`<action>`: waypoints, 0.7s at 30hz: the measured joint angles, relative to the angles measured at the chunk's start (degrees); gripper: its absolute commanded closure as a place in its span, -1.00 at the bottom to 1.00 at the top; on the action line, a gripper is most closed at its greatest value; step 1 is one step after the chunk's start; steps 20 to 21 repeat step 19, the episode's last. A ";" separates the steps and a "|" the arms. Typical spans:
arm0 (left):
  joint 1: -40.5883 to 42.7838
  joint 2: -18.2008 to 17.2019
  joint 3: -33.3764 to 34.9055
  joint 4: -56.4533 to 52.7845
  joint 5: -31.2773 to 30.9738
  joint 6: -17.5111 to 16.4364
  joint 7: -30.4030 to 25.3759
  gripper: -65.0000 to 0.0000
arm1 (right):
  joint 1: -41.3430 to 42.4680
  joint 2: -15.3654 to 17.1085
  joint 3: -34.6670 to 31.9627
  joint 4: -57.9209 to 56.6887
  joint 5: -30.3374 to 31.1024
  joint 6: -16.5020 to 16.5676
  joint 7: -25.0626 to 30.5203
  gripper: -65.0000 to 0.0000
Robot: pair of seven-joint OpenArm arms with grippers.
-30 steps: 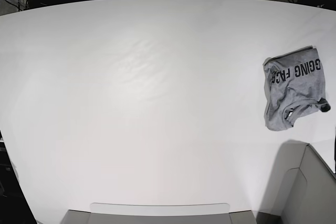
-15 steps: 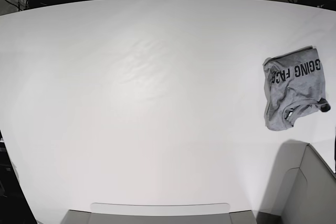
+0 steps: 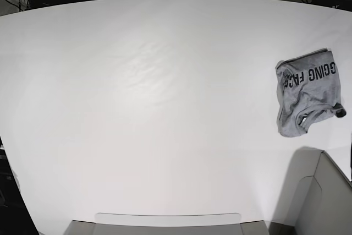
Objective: Fold the T-shirt properly
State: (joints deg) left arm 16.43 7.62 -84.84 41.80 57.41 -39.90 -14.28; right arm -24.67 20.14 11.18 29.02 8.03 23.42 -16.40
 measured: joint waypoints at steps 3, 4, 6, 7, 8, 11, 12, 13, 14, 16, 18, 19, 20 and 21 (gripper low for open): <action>-0.28 -0.37 0.09 -8.92 4.92 4.66 -2.60 1.00 | 7.37 0.94 -4.20 -15.85 -0.07 0.74 9.40 1.00; -0.24 -0.98 0.09 -12.00 6.75 8.22 -1.66 1.00 | 9.81 0.85 -5.90 -20.98 -0.22 0.79 12.79 1.00; 0.22 -3.43 0.07 -18.82 7.85 12.90 -2.10 1.00 | 13.29 0.48 -9.64 -28.59 0.00 0.74 19.30 1.00; 0.46 -5.09 0.07 -22.34 8.74 15.23 -2.08 1.00 | 14.01 0.44 -11.56 -29.16 -0.48 0.52 20.44 1.00; 0.50 -7.08 0.07 -26.40 9.09 18.16 -2.14 1.00 | 14.51 0.46 -13.53 -29.16 -0.33 -0.02 23.28 1.00; -0.44 -11.56 -0.02 -36.17 10.51 24.92 -1.33 1.00 | 16.22 -0.59 -17.25 -28.96 -0.22 -12.85 28.04 1.00; -0.83 -12.59 -0.02 -38.40 10.64 26.73 -1.29 1.00 | 16.48 -0.85 -18.84 -28.70 -0.07 -17.66 30.32 1.00; -1.42 -13.57 -0.04 -40.50 11.32 28.76 -1.40 1.00 | 16.79 -1.25 -21.00 -28.57 -0.17 -23.12 31.67 1.00; -2.27 -14.01 -0.04 -41.48 12.15 29.68 -1.42 1.00 | 16.85 -1.40 -22.97 -28.57 -0.15 -28.13 31.87 1.00; -3.82 -14.45 -0.04 -41.77 14.14 31.17 -1.42 1.00 | 16.57 -1.73 -26.93 -28.74 0.09 -34.14 32.57 1.00; -5.22 -14.19 -0.02 -41.77 16.59 32.15 -1.18 1.00 | 16.20 -2.54 -28.35 -29.05 0.11 -37.22 31.98 1.00; -6.01 -14.12 -0.02 -41.77 17.88 31.95 -0.37 1.00 | 16.17 -2.97 -28.35 -29.09 0.07 -37.59 31.71 1.00; -6.01 -14.12 -0.02 -41.77 17.88 31.95 -0.37 1.00 | 16.17 -2.97 -28.35 -29.09 0.07 -37.59 31.71 1.00; -6.01 -14.12 -0.02 -41.77 17.88 31.95 -0.37 1.00 | 16.17 -2.97 -28.35 -29.09 0.07 -37.59 31.71 1.00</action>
